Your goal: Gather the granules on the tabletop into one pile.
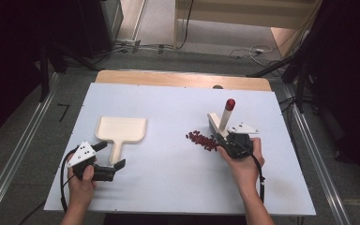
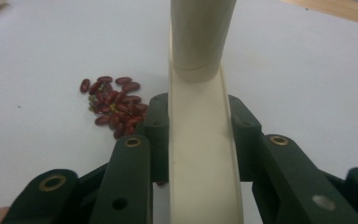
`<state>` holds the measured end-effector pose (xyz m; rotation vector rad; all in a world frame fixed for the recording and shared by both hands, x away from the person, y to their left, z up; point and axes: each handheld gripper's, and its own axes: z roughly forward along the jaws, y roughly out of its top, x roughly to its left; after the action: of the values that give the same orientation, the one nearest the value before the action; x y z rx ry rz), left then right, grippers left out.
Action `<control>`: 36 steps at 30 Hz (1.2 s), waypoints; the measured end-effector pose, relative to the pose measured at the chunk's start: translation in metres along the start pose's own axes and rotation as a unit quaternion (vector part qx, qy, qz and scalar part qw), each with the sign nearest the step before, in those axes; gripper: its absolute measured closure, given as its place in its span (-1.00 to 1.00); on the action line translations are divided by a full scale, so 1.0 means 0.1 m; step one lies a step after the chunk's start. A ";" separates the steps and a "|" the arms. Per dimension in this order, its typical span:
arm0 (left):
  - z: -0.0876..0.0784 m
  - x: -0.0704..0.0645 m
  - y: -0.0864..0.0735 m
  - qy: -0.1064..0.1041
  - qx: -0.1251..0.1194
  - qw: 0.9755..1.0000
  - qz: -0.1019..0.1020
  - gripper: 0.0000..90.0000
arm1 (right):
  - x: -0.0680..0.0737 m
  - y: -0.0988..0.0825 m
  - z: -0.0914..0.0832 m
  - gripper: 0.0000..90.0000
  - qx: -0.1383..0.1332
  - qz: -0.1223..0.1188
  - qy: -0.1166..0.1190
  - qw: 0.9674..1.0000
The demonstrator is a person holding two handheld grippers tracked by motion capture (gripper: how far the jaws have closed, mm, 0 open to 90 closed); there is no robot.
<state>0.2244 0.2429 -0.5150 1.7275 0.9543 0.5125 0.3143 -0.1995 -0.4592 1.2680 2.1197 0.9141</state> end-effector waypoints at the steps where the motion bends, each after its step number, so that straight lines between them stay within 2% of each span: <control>1: 0.00 0.00 0.00 0.000 0.001 1.000 0.001 -1.00 | 0.02 0.02 0.01 0.45 -0.001 -0.002 0.004 1.000; 8: 0.00 0.00 0.00 0.000 0.001 1.000 0.002 -1.00 | 0.07 0.09 0.06 0.45 -0.004 -0.010 0.012 1.000; 15: 0.00 0.00 0.00 0.002 0.001 1.000 0.000 -1.00 | -0.10 0.09 -0.05 0.45 -0.022 0.003 0.020 1.000; 17: 0.00 0.01 0.00 0.001 0.001 1.000 -0.002 -1.00 | -0.18 0.08 -0.11 0.45 -0.033 0.011 0.030 0.999; 21: 0.01 0.01 0.00 0.003 0.001 1.000 -0.005 -1.00 | -0.31 0.04 -0.22 0.45 -0.064 0.025 0.058 0.996; 26: 0.01 0.01 0.00 0.007 0.002 1.000 -0.005 -1.00 | -0.45 0.01 -0.31 0.45 -0.087 0.026 0.065 0.994; 30: 0.01 0.01 0.00 0.009 0.003 1.000 -0.005 -1.00 | -0.58 -0.06 -0.40 0.45 -0.110 0.027 0.080 0.990; 36: -0.01 0.01 0.02 0.014 0.001 1.000 0.000 -1.00 | -0.80 -0.16 -0.53 0.45 -0.141 0.048 0.097 0.984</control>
<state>0.2252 0.2437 -0.5129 1.7262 0.9758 0.5379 0.3032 -0.2918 -0.4313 1.1824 1.9932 1.3750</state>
